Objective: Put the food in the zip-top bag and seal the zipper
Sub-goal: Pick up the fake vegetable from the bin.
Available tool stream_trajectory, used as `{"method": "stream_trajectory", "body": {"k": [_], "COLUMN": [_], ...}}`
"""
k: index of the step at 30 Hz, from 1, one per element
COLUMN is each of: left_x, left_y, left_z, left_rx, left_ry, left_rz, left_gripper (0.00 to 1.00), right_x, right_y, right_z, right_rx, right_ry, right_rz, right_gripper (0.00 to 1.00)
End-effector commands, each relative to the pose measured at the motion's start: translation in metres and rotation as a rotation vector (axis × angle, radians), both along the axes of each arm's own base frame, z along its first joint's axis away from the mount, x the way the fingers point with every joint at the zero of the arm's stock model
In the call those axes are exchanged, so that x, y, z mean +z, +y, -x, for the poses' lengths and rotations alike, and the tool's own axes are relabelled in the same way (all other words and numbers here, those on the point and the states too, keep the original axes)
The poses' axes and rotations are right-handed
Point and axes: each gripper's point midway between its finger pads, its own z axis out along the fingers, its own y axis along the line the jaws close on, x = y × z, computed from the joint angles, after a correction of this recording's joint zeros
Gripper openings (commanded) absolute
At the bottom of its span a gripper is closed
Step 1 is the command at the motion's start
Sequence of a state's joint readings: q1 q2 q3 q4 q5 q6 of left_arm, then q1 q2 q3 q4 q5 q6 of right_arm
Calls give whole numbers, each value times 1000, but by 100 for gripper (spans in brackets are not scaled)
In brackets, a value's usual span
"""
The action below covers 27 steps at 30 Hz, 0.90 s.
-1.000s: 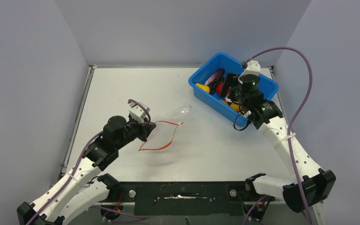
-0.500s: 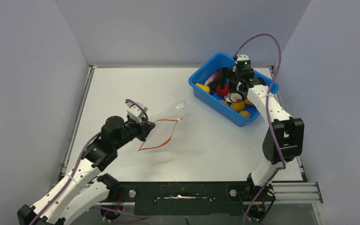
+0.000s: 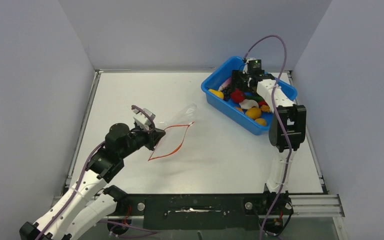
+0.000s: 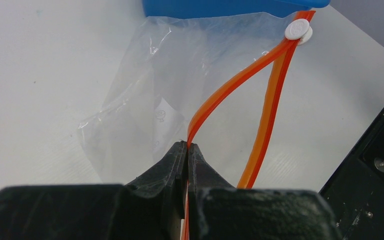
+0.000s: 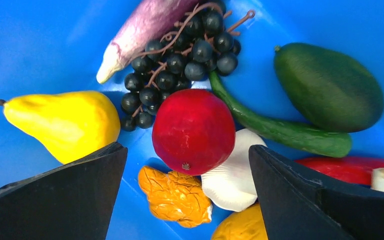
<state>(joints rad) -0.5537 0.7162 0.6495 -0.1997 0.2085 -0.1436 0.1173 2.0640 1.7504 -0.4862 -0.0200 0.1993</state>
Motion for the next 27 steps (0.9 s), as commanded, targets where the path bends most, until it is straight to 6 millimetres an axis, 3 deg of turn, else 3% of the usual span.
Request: {"method": "stream_trajectory", "body": {"k": [1,7,11,18,27], "left_x": [27,25,26,24,20], "left_y": [-3,-3,-5,-6,-6], "left_z": [-1,1,2,4,2], "left_rx": [-30,-38,-59,-71,-65], "left_ry": [-89,-96,-98,-98,-89], "left_rz": [68,86,95,97,91], "left_gripper": [0,0,0,0,0], "right_x": [3,-20,-28,-13,11], "right_y": [6,7,11,6,-2], "right_z": [-5,-3,-1,1,8], "right_rx": [20,2,-2,-20,-31], "right_ry": [-3,59,78,46,-3], "right_rz": [-40,-57,-86,-96,-71], "right_gripper": [98,98,92,60,51]}}
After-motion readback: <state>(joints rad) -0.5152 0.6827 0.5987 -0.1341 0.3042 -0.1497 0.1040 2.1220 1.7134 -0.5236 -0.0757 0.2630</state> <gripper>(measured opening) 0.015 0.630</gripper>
